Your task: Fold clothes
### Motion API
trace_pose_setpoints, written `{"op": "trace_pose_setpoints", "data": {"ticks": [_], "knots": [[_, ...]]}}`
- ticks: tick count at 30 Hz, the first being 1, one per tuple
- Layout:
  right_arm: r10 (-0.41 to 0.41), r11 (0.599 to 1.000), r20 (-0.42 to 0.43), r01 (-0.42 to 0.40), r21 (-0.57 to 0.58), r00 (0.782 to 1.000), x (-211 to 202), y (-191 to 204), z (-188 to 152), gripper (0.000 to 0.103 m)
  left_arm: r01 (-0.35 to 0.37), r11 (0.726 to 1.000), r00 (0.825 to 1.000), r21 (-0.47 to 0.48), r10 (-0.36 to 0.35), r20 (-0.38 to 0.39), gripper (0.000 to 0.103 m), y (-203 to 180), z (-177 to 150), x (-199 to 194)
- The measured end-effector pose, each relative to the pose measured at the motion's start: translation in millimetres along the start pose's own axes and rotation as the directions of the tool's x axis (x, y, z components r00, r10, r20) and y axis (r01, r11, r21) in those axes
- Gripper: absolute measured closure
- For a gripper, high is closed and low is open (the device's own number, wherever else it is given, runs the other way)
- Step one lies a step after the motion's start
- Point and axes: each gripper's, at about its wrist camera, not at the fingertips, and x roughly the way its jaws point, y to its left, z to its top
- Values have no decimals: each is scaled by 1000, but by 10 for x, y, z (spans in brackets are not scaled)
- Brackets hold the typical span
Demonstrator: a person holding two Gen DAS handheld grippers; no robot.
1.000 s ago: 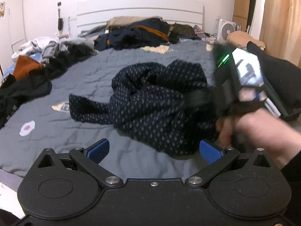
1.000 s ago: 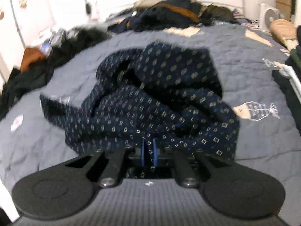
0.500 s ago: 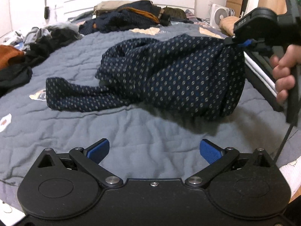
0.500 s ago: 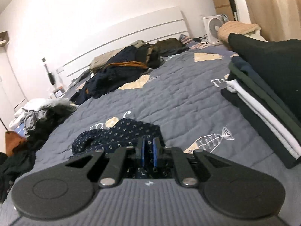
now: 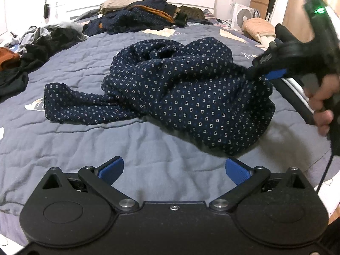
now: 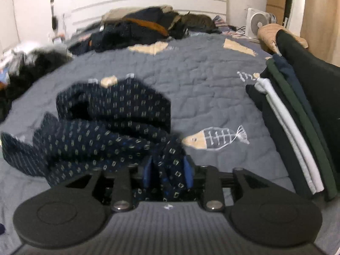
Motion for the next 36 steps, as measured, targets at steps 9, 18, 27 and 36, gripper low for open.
{"op": "trace_pose_setpoints", "data": {"ticks": [9,18,27,36], "knots": [[140,989,142,-146,30,980,-472,-78,145,42,-6,1000,1000,-7,6,28,0,65,52,-96],[215,971,96,-201,-131,972,62,527,-56,37,-40,998,999,-55,42,22,0,314,43,-20],[288,940,98,-262,-218,953,336,950,-172,34,-47,996,998,-76,49,34,0,406,79,-68],[278,946,-63,-285,-152,958,662,1072,-230,95,-73,991,997,-111,76,24,0,608,76,-67]]}}
